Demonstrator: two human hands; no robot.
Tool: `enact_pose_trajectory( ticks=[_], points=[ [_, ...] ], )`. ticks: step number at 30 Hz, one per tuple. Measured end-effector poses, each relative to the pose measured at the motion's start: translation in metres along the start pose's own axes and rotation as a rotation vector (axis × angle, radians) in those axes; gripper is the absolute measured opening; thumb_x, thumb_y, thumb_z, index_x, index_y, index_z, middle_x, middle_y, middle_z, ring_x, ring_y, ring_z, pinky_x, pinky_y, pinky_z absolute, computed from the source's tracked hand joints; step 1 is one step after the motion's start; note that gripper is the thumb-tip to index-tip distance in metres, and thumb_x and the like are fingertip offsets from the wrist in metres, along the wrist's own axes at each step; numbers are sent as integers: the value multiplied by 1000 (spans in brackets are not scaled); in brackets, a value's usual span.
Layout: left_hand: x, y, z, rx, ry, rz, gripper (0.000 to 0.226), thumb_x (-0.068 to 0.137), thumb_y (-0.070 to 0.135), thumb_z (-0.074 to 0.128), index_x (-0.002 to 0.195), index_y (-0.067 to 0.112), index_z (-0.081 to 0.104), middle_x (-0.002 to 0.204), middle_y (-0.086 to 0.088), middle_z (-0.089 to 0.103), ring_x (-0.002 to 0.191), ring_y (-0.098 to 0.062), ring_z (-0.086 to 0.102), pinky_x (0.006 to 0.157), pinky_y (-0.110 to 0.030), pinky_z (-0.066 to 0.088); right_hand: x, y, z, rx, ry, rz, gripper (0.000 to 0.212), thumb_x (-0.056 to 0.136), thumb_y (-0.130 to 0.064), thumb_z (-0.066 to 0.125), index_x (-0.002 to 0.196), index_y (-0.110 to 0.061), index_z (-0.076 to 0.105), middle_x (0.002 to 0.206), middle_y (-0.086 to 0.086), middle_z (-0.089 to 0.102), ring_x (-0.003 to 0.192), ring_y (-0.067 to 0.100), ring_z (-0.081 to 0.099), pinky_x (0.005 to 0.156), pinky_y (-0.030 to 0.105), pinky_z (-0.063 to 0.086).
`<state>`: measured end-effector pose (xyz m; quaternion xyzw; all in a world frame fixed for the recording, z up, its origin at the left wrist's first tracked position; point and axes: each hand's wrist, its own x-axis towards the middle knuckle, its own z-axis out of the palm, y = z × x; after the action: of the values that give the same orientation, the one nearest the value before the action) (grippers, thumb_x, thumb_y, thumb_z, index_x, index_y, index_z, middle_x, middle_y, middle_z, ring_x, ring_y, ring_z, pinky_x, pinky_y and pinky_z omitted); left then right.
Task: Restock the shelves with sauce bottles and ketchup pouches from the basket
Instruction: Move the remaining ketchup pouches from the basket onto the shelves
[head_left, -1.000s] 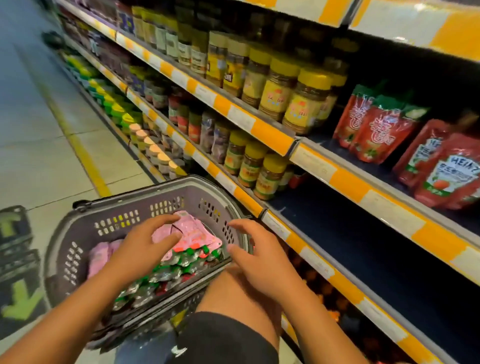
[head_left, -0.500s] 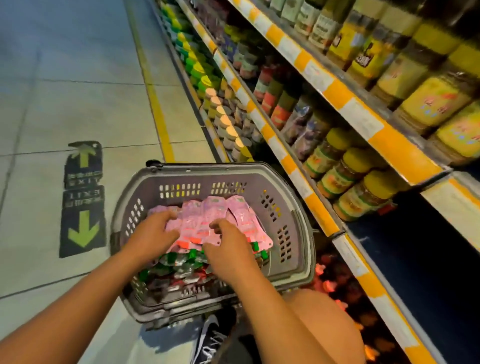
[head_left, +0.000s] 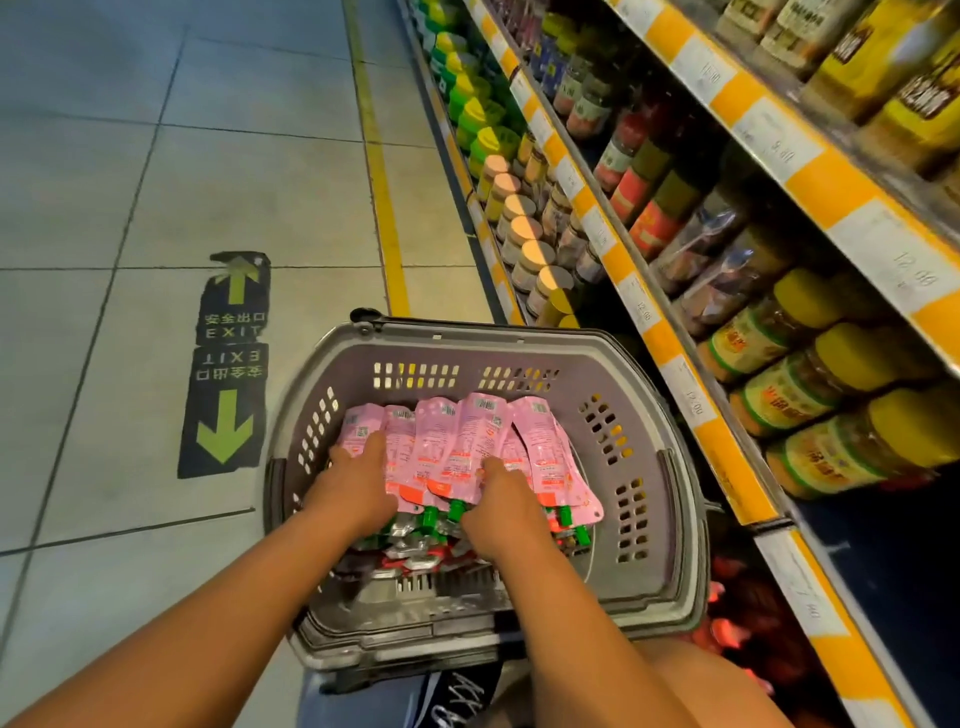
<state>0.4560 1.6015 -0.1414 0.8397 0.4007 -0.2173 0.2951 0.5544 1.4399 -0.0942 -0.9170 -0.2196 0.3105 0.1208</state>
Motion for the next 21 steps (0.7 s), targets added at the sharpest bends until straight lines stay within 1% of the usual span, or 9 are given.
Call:
enact_pose_trajectory(
  ticks=[3,5,9,10,12,14,15,18,21],
  points=[
    [1,-1,2,30,3,-12,94,93,41,61,159,45,-5,157,-22,20,126,-47,52,101,-50,51,10,3,5,28,-3,46,66,89,-8,64,148,-20,37,132,15,46,110,37,59,85,39,53],
    [1,-1,3,39,16,-16,91,94,40,62,160,46,0,155,-19,20,126,-46,50,101,-51,51,17,6,7,78,13,59,68,88,-5,65,148,-19,38,134,15,43,108,36,61,83,37,53],
    [0,2,2,70,53,-23,85,96,33,63,161,47,10,155,-15,18,130,-43,44,102,-49,50,27,12,7,312,16,90,68,85,6,67,145,-17,47,141,13,39,116,32,60,95,40,56],
    [-1,3,2,76,62,-22,84,97,30,62,161,47,11,154,-15,19,129,-42,44,102,-48,51,28,13,7,373,21,103,67,83,8,67,143,-17,50,142,13,41,118,31,59,94,40,57],
    [-2,3,1,81,74,-17,83,97,23,61,160,47,13,150,-13,22,125,-41,48,99,-47,52,30,14,7,478,32,128,58,81,11,67,131,-18,58,139,13,47,109,31,63,81,37,60],
    [-3,3,0,95,74,-17,82,96,18,59,160,46,15,146,-12,24,120,-39,52,98,-47,53,31,13,7,558,28,133,49,82,16,63,117,-19,64,134,12,53,97,29,66,64,31,54],
    [-3,3,0,102,77,-19,82,96,17,59,160,45,16,146,-12,24,118,-39,54,97,-47,54,32,12,7,595,18,131,49,81,18,60,112,-19,66,133,10,55,95,27,66,61,28,51],
    [-3,3,2,95,106,-20,81,95,18,59,160,44,17,142,-12,28,113,-39,57,92,-48,55,32,3,8,633,-27,106,55,81,22,54,113,-19,70,131,2,58,98,18,60,68,27,53],
    [-6,3,3,87,174,17,79,93,20,60,157,40,19,135,-13,33,104,-39,58,81,-47,56,34,-3,12,617,-63,93,57,83,20,56,125,-16,67,135,4,58,104,25,62,72,28,50]
  ],
)
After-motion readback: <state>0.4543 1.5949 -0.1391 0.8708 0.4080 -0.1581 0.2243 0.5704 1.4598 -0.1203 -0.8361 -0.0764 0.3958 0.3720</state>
